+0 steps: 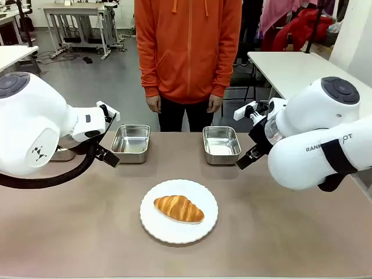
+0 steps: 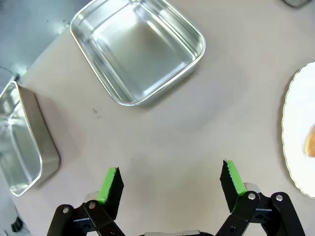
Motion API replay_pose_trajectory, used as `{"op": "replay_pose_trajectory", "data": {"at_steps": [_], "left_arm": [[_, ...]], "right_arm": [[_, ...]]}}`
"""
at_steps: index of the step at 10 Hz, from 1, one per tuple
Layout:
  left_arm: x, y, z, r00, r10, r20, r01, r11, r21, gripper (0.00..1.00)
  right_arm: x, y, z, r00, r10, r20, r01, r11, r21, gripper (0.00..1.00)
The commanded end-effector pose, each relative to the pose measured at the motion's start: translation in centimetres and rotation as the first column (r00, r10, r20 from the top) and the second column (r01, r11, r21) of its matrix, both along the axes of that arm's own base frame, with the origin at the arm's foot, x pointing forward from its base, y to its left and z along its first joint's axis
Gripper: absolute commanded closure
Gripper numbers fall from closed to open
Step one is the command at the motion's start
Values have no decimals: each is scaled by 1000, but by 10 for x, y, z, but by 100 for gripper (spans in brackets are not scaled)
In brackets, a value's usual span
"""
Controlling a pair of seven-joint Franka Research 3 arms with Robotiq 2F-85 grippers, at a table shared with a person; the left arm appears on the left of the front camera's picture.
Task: Place the bread in the container.
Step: Place the Butter Roll into the Airtight Container indicated by the human.
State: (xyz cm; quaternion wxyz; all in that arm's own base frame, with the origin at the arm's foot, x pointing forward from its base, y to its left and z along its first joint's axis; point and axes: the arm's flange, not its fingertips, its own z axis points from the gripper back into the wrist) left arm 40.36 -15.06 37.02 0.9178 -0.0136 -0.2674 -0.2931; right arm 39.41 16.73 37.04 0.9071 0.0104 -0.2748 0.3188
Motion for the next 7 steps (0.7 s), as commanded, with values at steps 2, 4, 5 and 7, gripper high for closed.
{"op": "replay_pose_trajectory", "data": {"at_steps": [2, 4, 5, 7], "left_arm": [[0, 0, 0, 1000, 0, 0, 0, 1000, 0, 0], [0, 0, 0, 1000, 0, 0, 0, 1000, 0, 0], [0, 0, 0, 1000, 0, 0, 0, 1000, 0, 0], [0, 0, 0, 1000, 0, 0, 0, 1000, 0, 0]], "right_arm": [[0, 0, 0, 1000, 0, 0, 0, 1000, 0, 0], [0, 0, 0, 1000, 0, 0, 0, 1000, 0, 0], [0, 0, 0, 1000, 0, 0, 0, 1000, 0, 0], [0, 0, 0, 1000, 0, 0, 0, 1000, 0, 0]]}}
